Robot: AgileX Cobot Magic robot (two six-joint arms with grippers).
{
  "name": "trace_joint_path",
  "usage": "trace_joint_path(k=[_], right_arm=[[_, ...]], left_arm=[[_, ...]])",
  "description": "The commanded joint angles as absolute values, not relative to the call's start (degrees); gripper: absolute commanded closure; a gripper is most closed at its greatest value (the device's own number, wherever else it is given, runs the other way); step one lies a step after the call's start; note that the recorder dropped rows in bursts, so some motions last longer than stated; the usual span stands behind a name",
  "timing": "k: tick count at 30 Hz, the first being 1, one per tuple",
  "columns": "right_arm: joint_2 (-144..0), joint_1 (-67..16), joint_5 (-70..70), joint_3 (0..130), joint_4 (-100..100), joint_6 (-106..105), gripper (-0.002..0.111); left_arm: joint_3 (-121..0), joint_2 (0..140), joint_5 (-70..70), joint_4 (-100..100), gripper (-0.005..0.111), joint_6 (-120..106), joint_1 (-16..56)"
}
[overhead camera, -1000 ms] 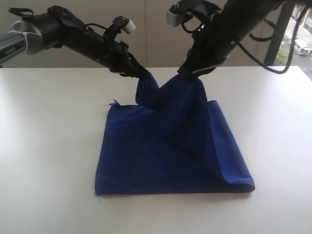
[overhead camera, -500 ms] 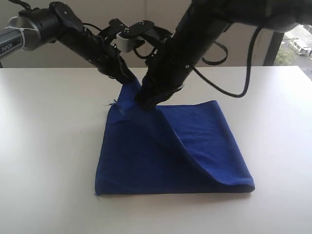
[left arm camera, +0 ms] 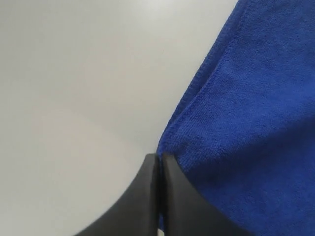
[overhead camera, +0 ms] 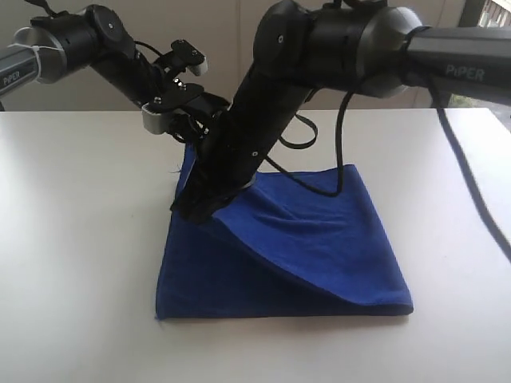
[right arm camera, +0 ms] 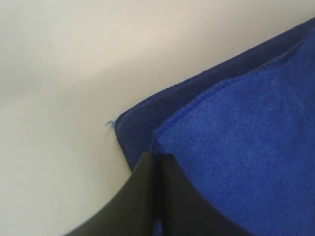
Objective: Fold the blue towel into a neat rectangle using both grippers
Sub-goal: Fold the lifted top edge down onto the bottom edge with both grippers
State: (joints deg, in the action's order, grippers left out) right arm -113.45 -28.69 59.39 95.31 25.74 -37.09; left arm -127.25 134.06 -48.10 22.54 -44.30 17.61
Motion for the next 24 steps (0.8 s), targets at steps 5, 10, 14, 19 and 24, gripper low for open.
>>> trace_joint_path(k=[5,10,14,19,24], right_arm=[[-115.84,-30.07,58.61,95.25,27.37,-38.12,0.108],[-116.49,-30.27,58.62,95.25,27.76,-38.56,0.108],[-117.26,-30.40,58.73,95.25,28.46,-38.83,0.108],[-118.54,-30.92,58.82,95.25,28.83,-39.47,0.108],[-120.47,-31.98,58.58,95.25,29.29,-39.99,0.108]], left_arm=[[-126.74,135.98,-49.59,20.90,0.107,-41.70,17.83],[-126.74,136.90,-49.60,17.20,0.107,-38.97,17.83],[-126.74,137.42,-49.60,15.85,0.107,-38.23,17.83],[-126.74,137.54,-49.72,15.73,0.107,-38.24,17.83],[-126.74,137.54,-49.59,14.56,0.107,-38.24,17.83]])
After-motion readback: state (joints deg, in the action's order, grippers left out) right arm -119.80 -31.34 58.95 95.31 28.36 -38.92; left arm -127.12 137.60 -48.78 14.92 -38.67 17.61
